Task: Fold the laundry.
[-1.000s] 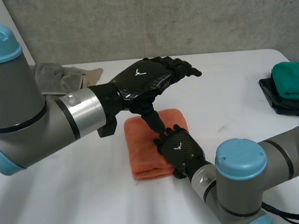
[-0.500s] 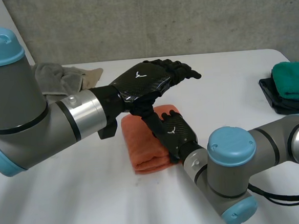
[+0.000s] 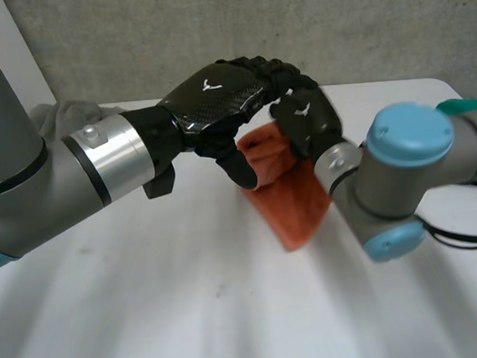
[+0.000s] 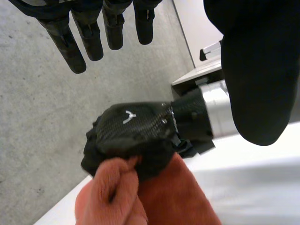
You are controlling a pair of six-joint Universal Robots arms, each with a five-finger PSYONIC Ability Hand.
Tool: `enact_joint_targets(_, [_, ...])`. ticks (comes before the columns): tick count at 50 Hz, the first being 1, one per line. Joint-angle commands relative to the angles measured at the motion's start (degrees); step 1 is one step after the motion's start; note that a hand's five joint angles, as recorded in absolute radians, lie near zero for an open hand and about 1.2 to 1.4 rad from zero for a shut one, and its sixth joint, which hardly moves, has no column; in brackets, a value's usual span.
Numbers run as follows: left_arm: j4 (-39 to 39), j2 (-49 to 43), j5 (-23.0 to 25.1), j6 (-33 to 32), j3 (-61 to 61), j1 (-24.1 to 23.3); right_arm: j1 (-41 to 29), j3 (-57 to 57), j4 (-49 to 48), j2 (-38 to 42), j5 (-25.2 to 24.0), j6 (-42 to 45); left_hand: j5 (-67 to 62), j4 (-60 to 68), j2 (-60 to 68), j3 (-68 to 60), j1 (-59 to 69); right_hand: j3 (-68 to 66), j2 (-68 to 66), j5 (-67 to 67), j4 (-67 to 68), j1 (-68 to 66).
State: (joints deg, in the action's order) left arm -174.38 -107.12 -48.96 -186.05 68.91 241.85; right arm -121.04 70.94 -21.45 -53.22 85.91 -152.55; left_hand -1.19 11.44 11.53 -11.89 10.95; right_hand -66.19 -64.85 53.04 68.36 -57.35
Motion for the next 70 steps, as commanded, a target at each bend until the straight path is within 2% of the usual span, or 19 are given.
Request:
enact_joint_targets(1, [0.0,0.2,-0.1,0.1,-1.3,0.2,6.5,-7.2,4.3,-0.8,0.0,-1.0,1.0,-1.2,-1.3,1.7,-0.7,-13.8,-15.1,17.0,11.6,-22.6])
enact_joint_targets(7, [-0.1,0.2,-0.2,1.5,-2.8,0.0,17.1,-12.0,4.4,-3.9,-0.1,-1.1,1.0,-1.2,-1.3,1.7,-0.7,-13.8,-15.1,17.0,11.6,-22.6])
enact_joint_targets(15, [-1.6,0.1,-0.1,4.6,-2.9,0.0,31.8,-14.3,3.0,-2.2,-1.6,-2.1,1.0,-1.2,-1.3,1.7,-0.7,-13.8,-15.1,17.0,11.6,-22.6])
enact_joint_targets(22, [-1.8,-0.1,-0.2,4.6,-2.2,-0.4,42.4,-13.4,-2.4,7.7,-11.2,-3.2,1.0,-1.2,-1.3,1.7,-0.7,-13.8,-15.1,17.0,11.6,-22.6])
enact_joint_targets(25, [-1.8,-0.4,-0.1,4.6,-1.9,-0.4,45.4,-13.6,-1.8,14.1,-15.9,-2.8,1.0,-1.2,-1.3,1.7,-0.7,-13.8,-15.1,17.0,11.6,-22.6])
enact_joint_targets(29, [-1.8,-0.6,-0.1,4.6,-1.1,-0.5,47.7,-13.5,1.2,18.1,-19.2,-0.3,1.0,-1.2,-1.3,1.7,-0.7,-13.8,-15.1,17.0,11.6,-22.6])
enact_joint_targets(30, [-1.8,-0.6,-0.1,4.6,-1.0,-0.5,48.0,-13.4,1.8,18.2,-19.1,0.2,1.0,-1.2,-1.3,1.7,-0.7,-3.5,-4.9,6.7,1.4,-12.4])
enact_joint_targets(31, [-1.8,-0.6,-0.1,4.6,-1.0,-0.5,48.5,-13.4,2.9,18.1,-18.8,1.2,1.0,-1.2,-1.3,1.7,-0.7,23.2,21.9,-20.1,-25.4,14.4])
enact_joint_targets(32, [-1.8,-0.6,-0.1,4.6,-1.0,-0.6,49.3,-13.2,4.6,17.5,-17.9,2.2,1.0,-1.2,-1.3,1.7,-0.7,56.2,54.9,-53.0,-58.4,47.4])
enact_joint_targets(38, [-1.8,-0.5,-0.1,4.6,-1.6,-0.6,51.5,-10.4,10.6,11.6,-18.2,2.5,1.0,-1.2,-1.3,1.7,-0.7,56.2,54.9,-53.0,-58.4,47.4])
enact_joint_targets(45, [-1.8,0.2,-0.2,4.6,-1.6,-0.9,53.5,-1.8,11.6,-2.9,-22.7,3.4,1.0,-1.2,-1.3,1.7,-0.7,56.2,54.9,-53.0,-58.4,47.4])
enact_joint_targets(52, [-1.8,1.2,-0.2,4.6,-0.8,-2.2,59.5,-0.3,19.9,-11.9,-21.4,4.7,1.0,-1.2,-1.3,1.7,-0.7,56.2,54.9,-53.0,-58.4,47.4])
enact_joint_targets(54, [-1.7,1.5,-0.2,4.6,-0.8,-2.2,61.9,-2.4,23.3,-13.0,-19.5,6.3,1.0,-1.2,-1.3,1.7,-0.7,56.2,54.9,-53.0,-58.4,47.4])
enact_joint_targets(55, [-1.8,1.6,-0.2,4.6,-0.8,-2.2,63.3,-5.3,25.8,-13.4,-16.3,8.8,1.0,-1.2,-1.3,1.7,-0.7,56.2,54.9,-53.0,-58.4,47.4])
enact_joint_targets(58, [-1.8,2.4,-0.2,4.6,-1.2,-2.2,63.6,-10.8,28.1,-13.6,-10.8,13.8,1.0,-1.2,-1.3,1.7,-0.7,56.2,54.9,-53.0,-58.4,47.4])
enact_joint_targets(59, [-1.8,2.7,-0.2,4.6,-1.6,-2.2,63.0,-15.1,27.5,-13.4,-7.0,17.0,1.0,-1.2,-1.3,1.7,-0.7,56.2,54.9,-53.0,-58.4,47.4])
enact_joint_targets(62, [-2.5,3.6,-0.5,5.3,-3.3,-2.1,60.1,-20.8,25.3,-13.4,-3.4,18.2,1.0,-1.2,-1.3,1.7,-0.7,56.2,54.9,-53.0,-58.4,47.4])
enact_joint_targets(67, [-5.3,4.3,-5.7,9.6,-8.6,-1.3,45.3,-24.6,12.8,-13.8,-4.1,11.5,0.1,-0.4,-0.5,0.8,0.1,56.2,54.9,-53.0,-58.4,47.4])
enact_joint_targets(70, [-8.6,5.1,-12.5,13.0,-12.0,1.1,40.0,-22.1,8.6,-15.2,-5.4,8.7,-0.2,0.0,-0.1,0.5,0.4,56.2,54.9,-53.0,-58.4,47.4])
